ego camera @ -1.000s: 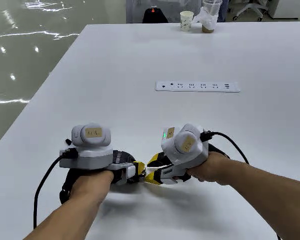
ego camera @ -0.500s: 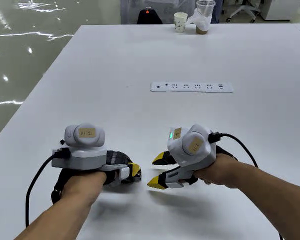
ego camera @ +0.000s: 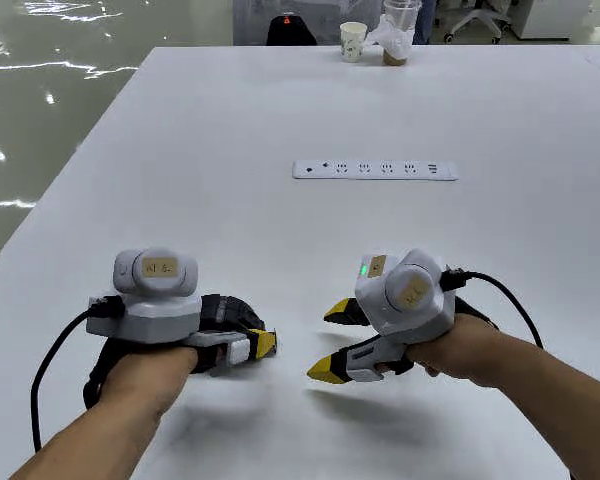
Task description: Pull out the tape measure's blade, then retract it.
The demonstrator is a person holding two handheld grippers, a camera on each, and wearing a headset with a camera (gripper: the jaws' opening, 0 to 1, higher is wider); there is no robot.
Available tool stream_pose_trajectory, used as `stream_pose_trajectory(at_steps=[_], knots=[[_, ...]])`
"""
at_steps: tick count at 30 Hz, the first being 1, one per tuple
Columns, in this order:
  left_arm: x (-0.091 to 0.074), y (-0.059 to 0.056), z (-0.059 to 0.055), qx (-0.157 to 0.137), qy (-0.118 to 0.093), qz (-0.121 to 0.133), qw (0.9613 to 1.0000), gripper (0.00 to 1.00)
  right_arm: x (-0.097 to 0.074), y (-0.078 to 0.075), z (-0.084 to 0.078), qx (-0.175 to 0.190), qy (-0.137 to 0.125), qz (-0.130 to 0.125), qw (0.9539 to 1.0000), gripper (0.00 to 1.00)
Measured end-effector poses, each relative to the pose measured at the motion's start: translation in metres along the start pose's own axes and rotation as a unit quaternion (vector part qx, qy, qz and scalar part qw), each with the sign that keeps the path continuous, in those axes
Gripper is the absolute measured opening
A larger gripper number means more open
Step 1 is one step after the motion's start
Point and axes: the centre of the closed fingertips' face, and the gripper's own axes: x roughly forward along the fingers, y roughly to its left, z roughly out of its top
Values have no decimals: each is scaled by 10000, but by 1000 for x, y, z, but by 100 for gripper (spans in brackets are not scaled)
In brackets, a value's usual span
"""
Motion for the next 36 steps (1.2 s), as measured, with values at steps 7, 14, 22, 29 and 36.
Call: stream_pose_trajectory(at_steps=[7, 14, 22, 29, 36], knots=[[-5, -5, -6, 184, 28, -117, 9998, 76, -14, 2, -8, 200, -31, -179, 9996, 49], [-11, -9, -13, 269, -18, -234, 9994, 77, -26, 6, -15, 314, -73, -321, 9990, 53], [-18, -13, -16, 462, -73, -377, 9982, 81, -42, 8, -22, 504, -178, -565, 9970, 58], [-23, -17, -21, 490, -117, -503, 9975, 83, -53, 11, -26, 644, -226, -703, 9952, 62], [-30, -20, -25, 555, -172, -617, 9964, 85, -61, 17, -32, 764, -239, -813, 9935, 66]])
